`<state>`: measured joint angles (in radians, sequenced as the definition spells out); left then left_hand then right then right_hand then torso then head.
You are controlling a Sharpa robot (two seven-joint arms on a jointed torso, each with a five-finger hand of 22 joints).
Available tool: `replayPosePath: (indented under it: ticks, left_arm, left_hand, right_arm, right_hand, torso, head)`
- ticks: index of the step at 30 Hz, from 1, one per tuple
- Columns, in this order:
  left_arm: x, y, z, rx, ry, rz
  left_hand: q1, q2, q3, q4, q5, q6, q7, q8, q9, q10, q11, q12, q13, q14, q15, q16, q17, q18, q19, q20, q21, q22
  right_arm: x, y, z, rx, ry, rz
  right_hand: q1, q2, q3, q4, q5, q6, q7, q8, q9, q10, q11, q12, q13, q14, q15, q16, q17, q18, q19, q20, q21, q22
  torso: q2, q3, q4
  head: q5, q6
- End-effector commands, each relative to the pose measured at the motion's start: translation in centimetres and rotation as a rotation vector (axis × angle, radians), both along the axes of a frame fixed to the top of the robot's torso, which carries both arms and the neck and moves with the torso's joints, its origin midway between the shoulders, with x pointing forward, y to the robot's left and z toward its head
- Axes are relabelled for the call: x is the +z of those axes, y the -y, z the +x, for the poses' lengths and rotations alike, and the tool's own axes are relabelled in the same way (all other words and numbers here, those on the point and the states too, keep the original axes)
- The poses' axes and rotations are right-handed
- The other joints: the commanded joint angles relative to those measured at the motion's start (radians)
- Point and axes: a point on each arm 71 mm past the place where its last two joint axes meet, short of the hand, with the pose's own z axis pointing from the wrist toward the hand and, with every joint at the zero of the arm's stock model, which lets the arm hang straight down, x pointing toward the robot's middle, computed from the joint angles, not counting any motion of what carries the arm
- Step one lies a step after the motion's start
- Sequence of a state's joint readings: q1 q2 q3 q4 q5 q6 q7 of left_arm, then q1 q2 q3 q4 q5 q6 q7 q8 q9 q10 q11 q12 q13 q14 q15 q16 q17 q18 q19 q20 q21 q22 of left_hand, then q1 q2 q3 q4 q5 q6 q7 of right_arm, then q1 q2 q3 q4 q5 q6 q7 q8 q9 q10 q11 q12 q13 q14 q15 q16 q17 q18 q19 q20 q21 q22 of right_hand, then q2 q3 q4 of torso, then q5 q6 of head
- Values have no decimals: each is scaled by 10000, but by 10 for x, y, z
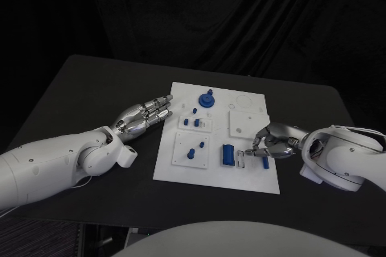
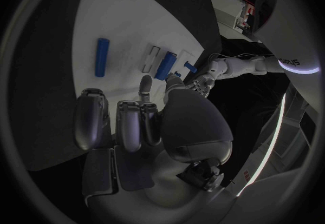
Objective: Assemble the parts on the task board
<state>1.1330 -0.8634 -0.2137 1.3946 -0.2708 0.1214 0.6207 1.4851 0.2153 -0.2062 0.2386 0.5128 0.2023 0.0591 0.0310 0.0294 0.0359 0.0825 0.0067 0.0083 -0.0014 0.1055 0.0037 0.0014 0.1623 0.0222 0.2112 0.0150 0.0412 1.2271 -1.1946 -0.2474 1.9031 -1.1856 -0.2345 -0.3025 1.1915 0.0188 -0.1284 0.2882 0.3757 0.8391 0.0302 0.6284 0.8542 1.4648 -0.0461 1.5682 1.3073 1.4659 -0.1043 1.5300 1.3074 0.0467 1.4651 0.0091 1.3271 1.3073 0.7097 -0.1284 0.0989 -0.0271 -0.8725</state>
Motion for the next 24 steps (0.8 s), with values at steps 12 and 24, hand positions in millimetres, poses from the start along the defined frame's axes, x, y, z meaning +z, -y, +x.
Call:
replayPosePath:
  ticks: [12,24]
  left_arm:
    - [0,1,-1,-56,51,-121]
    - [1,0,-1,-43,70,-138]
  left_hand:
    - [-17,89,24,-31,64,37,37,67,10,62,76,38,23,14,61,-37,-14,144,-23,65,-1,11]
    - [-18,88,24,-33,65,40,38,68,10,75,88,41,26,14,62,-37,-14,143,-24,65,-2,7]
  right_arm:
    - [4,51,-11,-2110,155,-2146]
    - [0,46,-11,-1992,-11,-3346]
  right_hand:
    - [-410,276,-420,-32,13,1820,69,-2377,-2758,1060,159,26,2635,843,66,-154,1575,-134,514,82,1012,2206]
    - [-119,25,-474,-75,14,1929,111,-2796,-3055,1060,188,26,2635,786,13,-321,1253,-82,412,2,798,2129]
  torso:
    - [-24,-21,-21]
    - [-3,-3,-3]
  head:
    - [-57,-2]
    - [-115,-2]
